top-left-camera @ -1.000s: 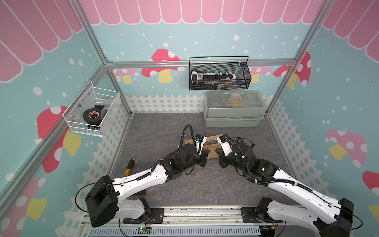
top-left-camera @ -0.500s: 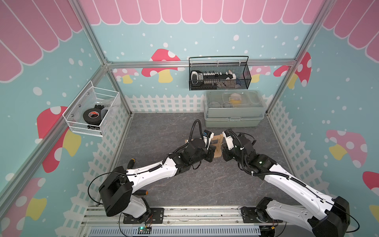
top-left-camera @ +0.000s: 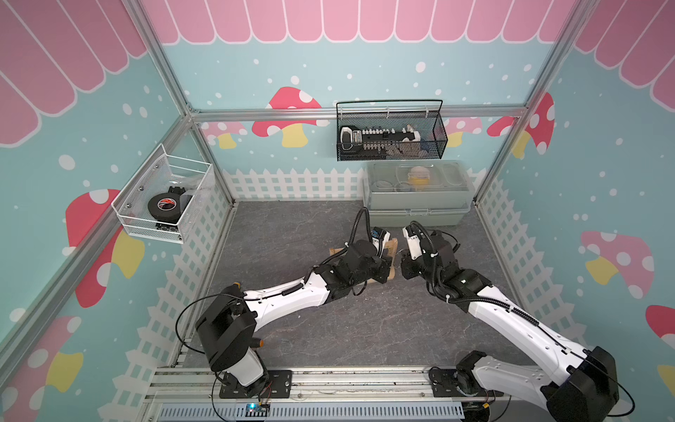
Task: Hang the necklace on the jewelry display stand
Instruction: Hang the necklace on the stand.
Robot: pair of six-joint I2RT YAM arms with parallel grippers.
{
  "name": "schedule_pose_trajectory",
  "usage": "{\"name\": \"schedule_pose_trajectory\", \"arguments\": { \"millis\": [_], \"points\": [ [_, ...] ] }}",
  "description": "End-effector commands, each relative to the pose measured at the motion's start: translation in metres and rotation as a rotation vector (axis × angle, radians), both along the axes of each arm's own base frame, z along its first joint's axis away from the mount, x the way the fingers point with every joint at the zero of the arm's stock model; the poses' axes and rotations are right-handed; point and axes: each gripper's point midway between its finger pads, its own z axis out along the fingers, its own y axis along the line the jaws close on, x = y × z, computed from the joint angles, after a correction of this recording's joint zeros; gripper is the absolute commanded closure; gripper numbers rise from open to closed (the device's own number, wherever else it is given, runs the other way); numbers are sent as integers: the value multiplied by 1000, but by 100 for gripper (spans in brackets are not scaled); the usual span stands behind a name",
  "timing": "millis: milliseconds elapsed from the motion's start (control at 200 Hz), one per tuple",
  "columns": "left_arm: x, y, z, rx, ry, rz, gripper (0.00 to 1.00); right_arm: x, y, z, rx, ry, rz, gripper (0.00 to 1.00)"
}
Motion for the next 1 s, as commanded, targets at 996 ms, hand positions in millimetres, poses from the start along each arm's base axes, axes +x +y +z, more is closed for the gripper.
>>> {"name": "schedule_pose_trajectory", "arguments": {
  "millis": [996],
  "points": [
    [37,6,-7,17,22,72,95,15,7,-17,41,24,35,99]
  ]
}}
